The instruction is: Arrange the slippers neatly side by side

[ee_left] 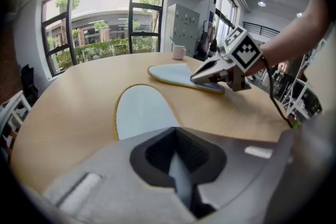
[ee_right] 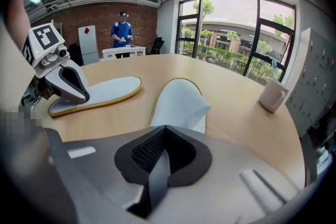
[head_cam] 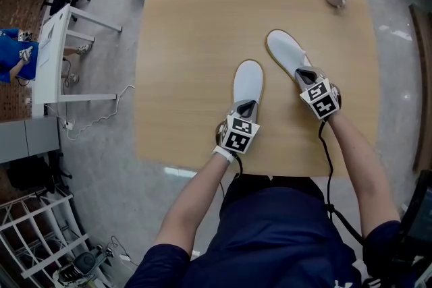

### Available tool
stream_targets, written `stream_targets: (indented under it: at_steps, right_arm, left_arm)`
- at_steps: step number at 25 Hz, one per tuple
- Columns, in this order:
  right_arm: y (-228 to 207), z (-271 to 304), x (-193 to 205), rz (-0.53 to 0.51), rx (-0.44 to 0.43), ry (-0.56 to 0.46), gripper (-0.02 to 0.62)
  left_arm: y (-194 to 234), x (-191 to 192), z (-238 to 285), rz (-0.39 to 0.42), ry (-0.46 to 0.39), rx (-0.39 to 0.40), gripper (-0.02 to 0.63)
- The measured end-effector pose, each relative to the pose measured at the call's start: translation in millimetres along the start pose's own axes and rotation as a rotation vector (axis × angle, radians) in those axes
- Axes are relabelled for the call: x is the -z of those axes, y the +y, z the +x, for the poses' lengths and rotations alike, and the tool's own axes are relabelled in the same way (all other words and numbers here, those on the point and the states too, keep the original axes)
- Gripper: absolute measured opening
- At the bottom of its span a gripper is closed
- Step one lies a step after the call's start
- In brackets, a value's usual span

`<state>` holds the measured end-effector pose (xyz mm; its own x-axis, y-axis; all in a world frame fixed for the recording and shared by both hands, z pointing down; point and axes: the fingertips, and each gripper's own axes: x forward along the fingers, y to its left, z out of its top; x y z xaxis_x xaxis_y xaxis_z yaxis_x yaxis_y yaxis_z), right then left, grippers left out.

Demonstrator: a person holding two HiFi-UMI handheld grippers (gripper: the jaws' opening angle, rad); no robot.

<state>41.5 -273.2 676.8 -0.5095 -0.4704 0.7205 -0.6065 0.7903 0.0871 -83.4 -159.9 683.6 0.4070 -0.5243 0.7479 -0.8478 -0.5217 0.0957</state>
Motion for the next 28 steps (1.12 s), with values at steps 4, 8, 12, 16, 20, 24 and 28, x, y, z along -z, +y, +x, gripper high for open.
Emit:
stream_targets:
  at_steps: [4, 8, 12, 16, 20, 24, 28]
  right_arm:
    - [3.4, -4.6, 0.7, 0.032, 0.047, 0.004, 0.01]
    - [10.2, -9.7, 2.6, 0.06, 0.068, 0.006, 0.01]
    - [11.7, -14.4, 5.8, 0.082, 0.083, 0.012, 0.01]
    - [17.4, -15.8, 13.1, 0.149, 0.091, 0.02, 0.01]
    - [21.8, -16.3, 20.8, 0.245, 0.092, 0.032, 0.011]
    - [32.3, -24.1, 24.2, 0.314, 0.09, 0.04, 0.011]
    - [39.4, -29.6, 30.1, 0.369, 0.095, 0.043, 0.011]
  left_arm:
    - [-0.8, 0.4, -2.1, 0.019, -0.011, -0.007, 0.005]
    - [-1.5, 0.3, -4.7, 0.058, -0.022, -0.036, 0.005]
    - [-4.3, -2.3, -2.3, 0.113, -0.037, -0.068, 0.005]
    - [-5.1, -1.9, -1.5, 0.137, -0.044, -0.09, 0.005]
    - [-3.2, -0.9, 1.4, 0.131, -0.041, -0.082, 0.005]
    - [-2.5, -0.8, -1.8, 0.125, -0.041, -0.074, 0.005]
    - [-2.6, -1.7, 0.5, 0.114, -0.036, -0.067, 0.005]
